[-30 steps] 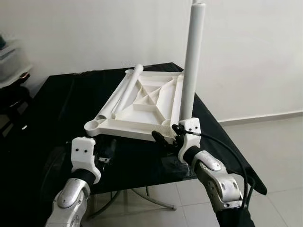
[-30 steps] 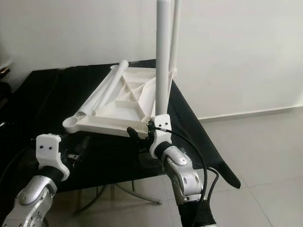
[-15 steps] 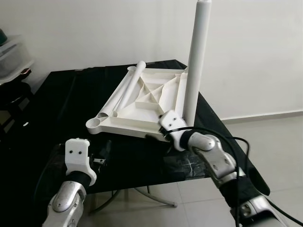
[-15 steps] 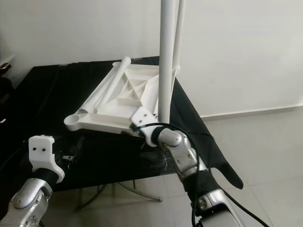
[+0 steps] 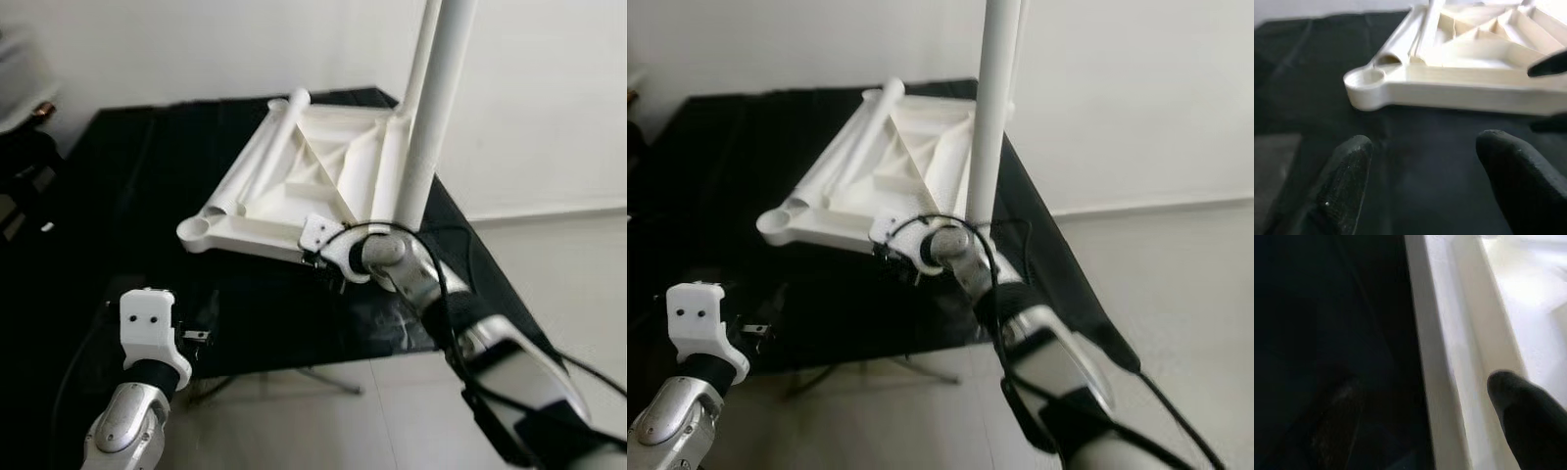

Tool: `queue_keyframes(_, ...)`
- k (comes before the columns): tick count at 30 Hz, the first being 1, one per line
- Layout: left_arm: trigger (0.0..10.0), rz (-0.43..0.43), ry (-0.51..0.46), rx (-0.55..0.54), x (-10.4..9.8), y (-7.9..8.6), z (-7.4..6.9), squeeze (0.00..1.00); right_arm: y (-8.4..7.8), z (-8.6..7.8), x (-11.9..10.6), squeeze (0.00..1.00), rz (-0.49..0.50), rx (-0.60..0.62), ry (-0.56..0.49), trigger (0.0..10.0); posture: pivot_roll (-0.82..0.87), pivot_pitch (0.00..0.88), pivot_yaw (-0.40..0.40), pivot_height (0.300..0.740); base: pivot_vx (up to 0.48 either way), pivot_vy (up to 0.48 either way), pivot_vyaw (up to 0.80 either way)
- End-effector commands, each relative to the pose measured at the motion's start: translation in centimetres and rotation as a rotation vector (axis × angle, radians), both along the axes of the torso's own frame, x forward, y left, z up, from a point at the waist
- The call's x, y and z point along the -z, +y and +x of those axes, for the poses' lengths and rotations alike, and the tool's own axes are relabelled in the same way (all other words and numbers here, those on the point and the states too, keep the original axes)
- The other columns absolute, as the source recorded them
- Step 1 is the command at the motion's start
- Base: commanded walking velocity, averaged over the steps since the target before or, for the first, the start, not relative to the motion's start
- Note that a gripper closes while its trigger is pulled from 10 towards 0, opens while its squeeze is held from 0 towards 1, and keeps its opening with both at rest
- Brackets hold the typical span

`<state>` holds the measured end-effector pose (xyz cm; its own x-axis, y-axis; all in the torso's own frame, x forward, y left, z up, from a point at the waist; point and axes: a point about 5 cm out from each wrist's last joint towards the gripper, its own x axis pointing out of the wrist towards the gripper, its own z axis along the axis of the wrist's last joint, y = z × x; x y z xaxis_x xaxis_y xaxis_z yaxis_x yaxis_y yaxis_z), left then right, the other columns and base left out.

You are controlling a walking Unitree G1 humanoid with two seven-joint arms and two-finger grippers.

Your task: Building children table

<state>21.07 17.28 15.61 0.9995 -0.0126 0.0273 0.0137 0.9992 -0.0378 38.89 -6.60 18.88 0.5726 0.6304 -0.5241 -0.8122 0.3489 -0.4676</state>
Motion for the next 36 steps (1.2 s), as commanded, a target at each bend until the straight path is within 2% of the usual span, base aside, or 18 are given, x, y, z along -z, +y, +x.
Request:
queue_keyframes(1,10.0,-0.013,0.012,0.001,0.0,-0.1,-0.3,0.00,0.2,-0.1,0.2,0.00,0.032,-0.001,0.050,10.0,0.09,0.213,-0.004,0.740,0.000,0.000,0.00)
queue_keyframes(8,10.0,-0.031,0.039,0.009,-0.3,-0.8,-2.0,0.00,0.9,0.6,-1.7,0.00,0.051,0.006,0.083,10.0,0.10,0.266,-0.017,0.740,0.000,0.000,0.00)
queue_keyframes(13,10.0,-0.039,0.046,0.011,-0.4,-1.0,-2.3,0.00,0.7,0.6,-1.6,0.00,-0.002,-0.014,0.108,10.0,0.10,0.281,-0.021,0.740,0.000,0.000,0.00)
queue_keyframes(14,10.0,-0.041,0.049,0.011,-0.4,-1.1,-2.5,0.00,0.6,0.7,-1.7,0.00,-0.020,-0.016,0.110,9.6,0.10,0.285,-0.025,0.740,0.000,0.000,0.00)
queue_keyframes(15,10.0,-0.043,0.053,0.011,-0.4,-1.1,-2.6,0.00,0.5,0.8,-2.0,0.00,-0.030,-0.016,0.101,0.8,0.09,0.287,-0.029,0.740,0.000,0.000,0.00)
queue_keyframes(16,10.0,-0.046,0.056,0.010,-0.4,-1.2,-2.7,0.00,0.5,0.9,-2.2,0.00,-0.042,-0.027,0.097,0.0,0.09,0.289,-0.032,0.740,0.000,0.000,0.00)
queue_keyframes(23,10.0,-0.058,0.066,-0.001,-0.3,-1.3,-2.9,0.00,0.4,0.9,-2.8,0.00,-0.072,-0.065,0.094,0.0,0.09,0.290,-0.038,0.740,0.000,0.000,0.00)
queue_keyframes(28,10.0,-0.068,0.076,-0.001,-0.2,-1.5,-3.0,0.00,0.5,0.7,-3.2,0.00,-0.150,-0.155,0.080,0.0,0.08,0.277,-0.048,0.740,0.000,0.000,0.00)
queue_keyframes(36,10.0,-0.077,0.076,-0.001,-0.2,-1.7,-2.9,0.00,0.2,0.4,-3.6,0.00,-0.202,-0.250,0.075,0.0,0.07,0.267,-0.054,0.740,0.000,0.000,0.00)
